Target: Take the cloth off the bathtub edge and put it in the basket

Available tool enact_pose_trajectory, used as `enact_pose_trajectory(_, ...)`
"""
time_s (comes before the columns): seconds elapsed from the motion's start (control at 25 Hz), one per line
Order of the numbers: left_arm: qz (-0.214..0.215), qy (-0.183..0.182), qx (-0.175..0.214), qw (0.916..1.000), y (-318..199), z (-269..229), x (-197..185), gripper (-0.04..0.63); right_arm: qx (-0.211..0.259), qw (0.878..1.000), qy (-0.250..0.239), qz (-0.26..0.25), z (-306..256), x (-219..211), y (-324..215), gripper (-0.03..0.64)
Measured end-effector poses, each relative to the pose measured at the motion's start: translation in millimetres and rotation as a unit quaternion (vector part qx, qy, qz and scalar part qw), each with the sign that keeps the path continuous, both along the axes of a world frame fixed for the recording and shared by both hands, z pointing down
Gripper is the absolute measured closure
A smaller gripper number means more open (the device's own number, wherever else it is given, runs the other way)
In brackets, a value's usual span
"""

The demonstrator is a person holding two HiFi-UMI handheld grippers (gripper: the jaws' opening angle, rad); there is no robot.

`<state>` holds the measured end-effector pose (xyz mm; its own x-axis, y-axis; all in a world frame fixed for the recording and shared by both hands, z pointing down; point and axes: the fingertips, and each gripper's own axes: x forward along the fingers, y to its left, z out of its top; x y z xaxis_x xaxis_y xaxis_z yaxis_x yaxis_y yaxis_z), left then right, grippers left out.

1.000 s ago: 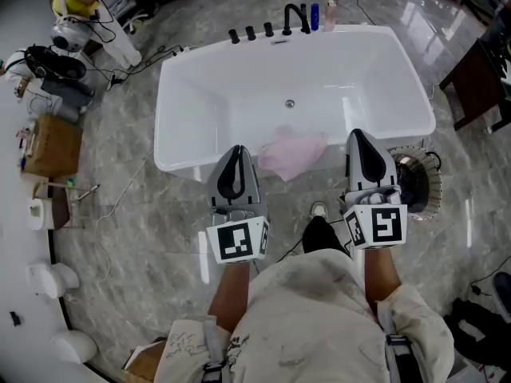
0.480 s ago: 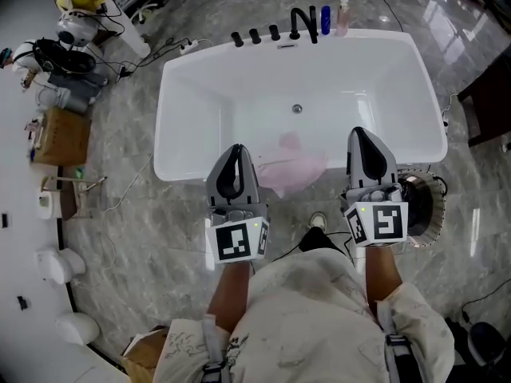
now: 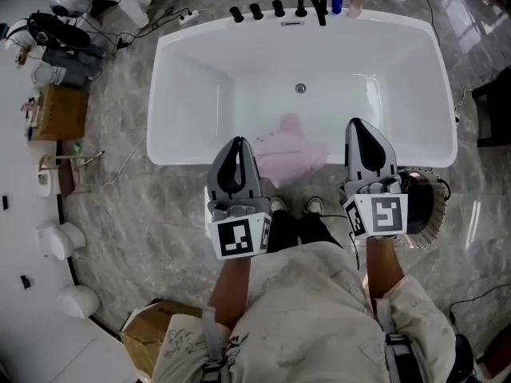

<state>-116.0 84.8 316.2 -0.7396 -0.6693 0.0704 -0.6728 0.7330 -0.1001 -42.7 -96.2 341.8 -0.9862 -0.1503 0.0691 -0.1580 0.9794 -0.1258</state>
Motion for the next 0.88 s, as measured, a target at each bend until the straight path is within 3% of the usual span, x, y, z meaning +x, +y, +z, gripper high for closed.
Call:
enact_pose_trajectory(0.52,-0.015,0.049,-0.006,0.9986,33,106,-61,0.583,-0.01,0.993,0.091,-0.069,115,-76,65,0.626)
enact_pose_trajectory(0.72,-0.018,0.097,-0.024,0.9948,48,157,-68,0.583,-0.014,0.98,0.165,-0.108,178,-91,98,0.626)
enact_pose_trajectory(0.88,-0.02,0.115,-0.03,0.9927,59,203,-78,0.584,-0.018,0.97,0.211,-0.123,228,-102,117,0.626)
